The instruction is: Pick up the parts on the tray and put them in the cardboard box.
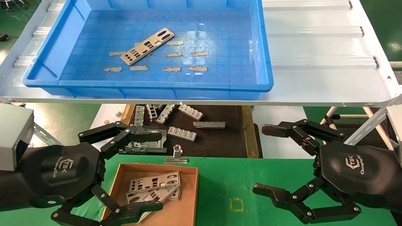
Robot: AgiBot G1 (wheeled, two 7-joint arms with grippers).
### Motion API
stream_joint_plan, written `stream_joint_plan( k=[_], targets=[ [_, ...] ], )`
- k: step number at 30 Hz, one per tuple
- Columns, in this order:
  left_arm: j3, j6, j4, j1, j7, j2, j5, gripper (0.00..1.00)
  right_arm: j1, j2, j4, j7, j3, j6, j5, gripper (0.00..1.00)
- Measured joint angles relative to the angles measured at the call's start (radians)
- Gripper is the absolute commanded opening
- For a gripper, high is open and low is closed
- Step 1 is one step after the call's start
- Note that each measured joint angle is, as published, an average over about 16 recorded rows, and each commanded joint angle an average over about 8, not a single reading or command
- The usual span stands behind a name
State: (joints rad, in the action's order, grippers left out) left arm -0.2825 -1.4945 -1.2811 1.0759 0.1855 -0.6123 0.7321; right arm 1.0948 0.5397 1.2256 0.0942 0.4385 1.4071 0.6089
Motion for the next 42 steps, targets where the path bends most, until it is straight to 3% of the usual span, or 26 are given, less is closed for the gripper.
stream_joint_plan(
  k=[42],
  targets=[
    [0.000, 0.000, 0.000, 0.000, 0.000, 0.000, 0.000, 1.00, 0.000, 0.000, 0.000, 0.000, 0.000, 0.000, 0.000, 1.00]
  ],
)
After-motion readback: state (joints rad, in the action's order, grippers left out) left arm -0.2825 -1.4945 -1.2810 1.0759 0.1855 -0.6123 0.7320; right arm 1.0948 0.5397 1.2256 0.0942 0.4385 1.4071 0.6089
